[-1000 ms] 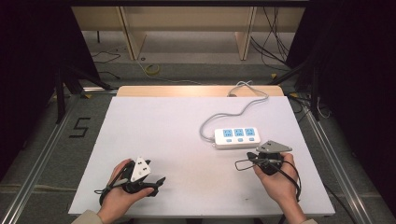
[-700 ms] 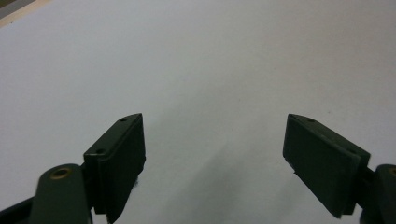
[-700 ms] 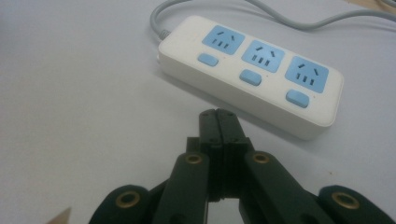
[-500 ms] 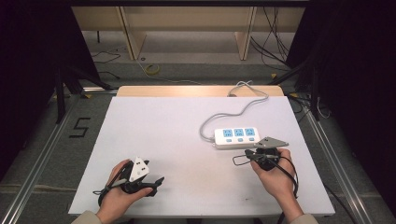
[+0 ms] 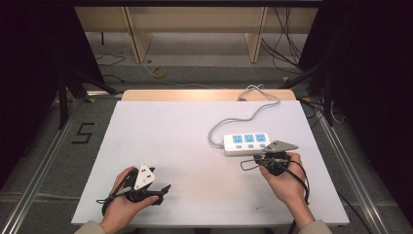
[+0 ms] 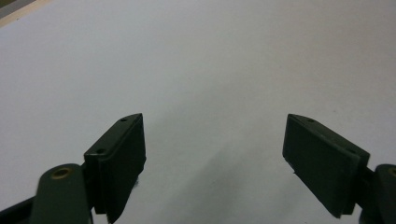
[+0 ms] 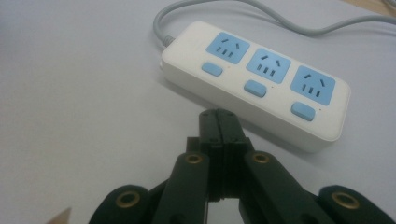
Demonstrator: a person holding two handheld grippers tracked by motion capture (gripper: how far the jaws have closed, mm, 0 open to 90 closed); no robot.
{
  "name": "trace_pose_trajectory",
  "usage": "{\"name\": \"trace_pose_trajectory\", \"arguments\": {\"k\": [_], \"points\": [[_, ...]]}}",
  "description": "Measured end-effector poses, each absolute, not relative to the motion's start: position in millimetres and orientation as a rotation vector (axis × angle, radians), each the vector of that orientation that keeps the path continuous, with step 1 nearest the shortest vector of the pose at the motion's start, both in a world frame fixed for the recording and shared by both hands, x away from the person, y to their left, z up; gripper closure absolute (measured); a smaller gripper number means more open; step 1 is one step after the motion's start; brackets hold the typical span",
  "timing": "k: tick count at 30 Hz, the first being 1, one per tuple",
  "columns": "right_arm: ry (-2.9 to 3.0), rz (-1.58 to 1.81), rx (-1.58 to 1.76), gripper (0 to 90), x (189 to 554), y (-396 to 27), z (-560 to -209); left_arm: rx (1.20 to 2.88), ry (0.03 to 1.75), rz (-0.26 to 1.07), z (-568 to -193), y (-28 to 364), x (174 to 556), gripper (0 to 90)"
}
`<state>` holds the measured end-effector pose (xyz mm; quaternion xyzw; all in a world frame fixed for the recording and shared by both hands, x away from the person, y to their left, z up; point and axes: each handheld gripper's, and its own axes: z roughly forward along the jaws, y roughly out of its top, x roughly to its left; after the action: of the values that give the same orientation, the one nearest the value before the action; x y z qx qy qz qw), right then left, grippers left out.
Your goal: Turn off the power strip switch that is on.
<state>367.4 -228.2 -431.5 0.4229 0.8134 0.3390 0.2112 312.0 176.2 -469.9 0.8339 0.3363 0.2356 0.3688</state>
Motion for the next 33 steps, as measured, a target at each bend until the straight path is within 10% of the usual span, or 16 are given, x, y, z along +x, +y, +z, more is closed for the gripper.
{"name": "trace_pose_trajectory", "arguments": {"k": [33], "points": [[2.264,0.917,1.173,90.0,380.3,-221.4,-423.0,2.137,0.865,0.602,-469.3,175.7,310.9,21.1]]}}
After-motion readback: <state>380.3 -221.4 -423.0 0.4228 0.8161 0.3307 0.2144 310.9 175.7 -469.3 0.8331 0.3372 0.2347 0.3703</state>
